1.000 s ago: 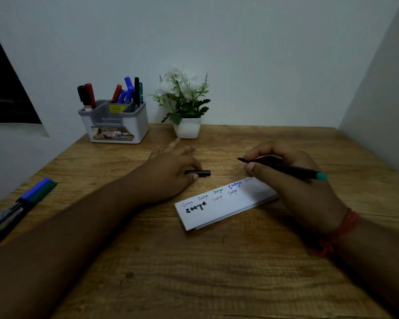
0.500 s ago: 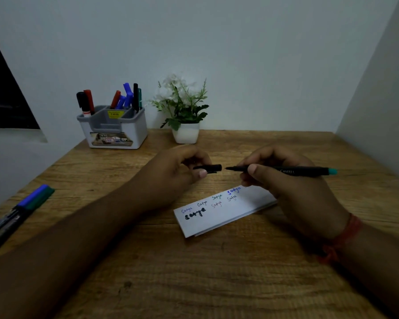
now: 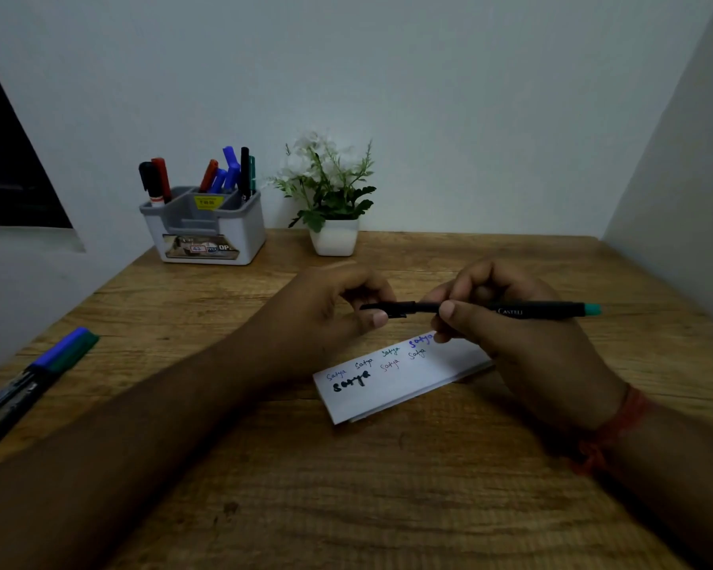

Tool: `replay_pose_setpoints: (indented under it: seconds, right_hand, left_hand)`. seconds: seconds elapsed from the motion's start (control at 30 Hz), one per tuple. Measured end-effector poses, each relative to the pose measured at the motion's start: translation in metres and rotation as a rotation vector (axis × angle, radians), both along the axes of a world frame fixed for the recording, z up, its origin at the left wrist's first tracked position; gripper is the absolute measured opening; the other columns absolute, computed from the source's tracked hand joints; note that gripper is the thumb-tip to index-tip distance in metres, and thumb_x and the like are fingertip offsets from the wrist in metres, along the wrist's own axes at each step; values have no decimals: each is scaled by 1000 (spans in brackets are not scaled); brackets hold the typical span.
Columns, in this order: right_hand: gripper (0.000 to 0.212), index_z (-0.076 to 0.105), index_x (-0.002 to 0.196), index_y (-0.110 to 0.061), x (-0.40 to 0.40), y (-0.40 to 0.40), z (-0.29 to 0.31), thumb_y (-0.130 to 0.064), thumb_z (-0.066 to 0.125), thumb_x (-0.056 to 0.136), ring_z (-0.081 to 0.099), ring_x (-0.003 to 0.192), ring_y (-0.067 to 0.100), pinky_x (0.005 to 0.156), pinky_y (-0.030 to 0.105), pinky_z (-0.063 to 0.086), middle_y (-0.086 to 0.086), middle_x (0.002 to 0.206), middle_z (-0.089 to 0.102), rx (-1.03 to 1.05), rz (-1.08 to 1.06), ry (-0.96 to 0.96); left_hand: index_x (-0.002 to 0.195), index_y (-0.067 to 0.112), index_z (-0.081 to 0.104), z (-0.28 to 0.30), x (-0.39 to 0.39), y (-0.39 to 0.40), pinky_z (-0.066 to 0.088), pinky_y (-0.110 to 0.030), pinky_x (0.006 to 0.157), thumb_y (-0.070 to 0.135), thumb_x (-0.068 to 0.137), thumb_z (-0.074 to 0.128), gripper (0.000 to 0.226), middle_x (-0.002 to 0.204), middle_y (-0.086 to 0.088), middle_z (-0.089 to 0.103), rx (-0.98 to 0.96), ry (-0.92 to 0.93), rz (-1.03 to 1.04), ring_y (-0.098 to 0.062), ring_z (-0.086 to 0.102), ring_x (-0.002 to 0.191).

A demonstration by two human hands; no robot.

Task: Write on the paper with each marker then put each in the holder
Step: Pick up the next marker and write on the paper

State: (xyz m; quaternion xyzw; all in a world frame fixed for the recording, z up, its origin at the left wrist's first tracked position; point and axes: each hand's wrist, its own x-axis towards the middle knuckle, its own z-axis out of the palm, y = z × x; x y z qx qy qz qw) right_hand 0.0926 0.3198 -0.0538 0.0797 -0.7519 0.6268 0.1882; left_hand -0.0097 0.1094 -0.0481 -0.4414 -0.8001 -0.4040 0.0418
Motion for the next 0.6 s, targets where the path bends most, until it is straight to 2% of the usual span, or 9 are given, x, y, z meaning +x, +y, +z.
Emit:
replay_pose_setpoints:
  seconds: [0.07,0.2,0.27,0.43,0.53,0.6]
  right_hand:
    - [7,67,88,-11,0,-1,1,-7,73,88,74,76,14,75,24,60,0,94,77,34,-12,-11]
    - [16,70,81,-22,0,-5,4,-34,79,74,66,62,13,63,22,56,-2,74,70,96,-10,-33]
    - [17,70,79,-23,1,-5,3,-35,80,72,63,56,15,57,23,54,0,70,69,56,6,-27]
    - [26,67,82,-12,0,-7,-2,-32,81,72,60,50,19,55,24,53,3,57,64,-34,16,-25]
    - [25,69,83,-13,0,-8,-2,-32,81,72,61,51,17,56,22,53,3,61,66,-63,14,-34]
    - [23,71,84,-17,-1,-8,-2,-33,83,71,63,57,16,59,22,54,1,71,70,-112,9,-39]
  left_hand:
    - [99,37,66,1,2,1,43,-8,77,20,89,70,20,99,23,64,8,4,-27,-1,60,96]
    - [99,31,69,3,8,3,47,-18,76,21,88,71,15,93,18,66,24,-4,-42,-7,62,90]
    - [98,29,71,5,12,5,48,-20,75,20,87,73,14,91,15,66,43,-23,-29,-8,62,86]
    - [93,26,72,7,20,10,53,-30,74,16,85,74,13,87,8,66,60,-104,18,-11,61,78]
    - [93,27,70,7,23,13,51,-28,73,16,87,73,13,88,9,65,67,-84,22,-10,60,78]
    - [93,28,68,8,21,15,48,-23,73,17,89,71,13,90,12,62,75,2,30,-7,58,83]
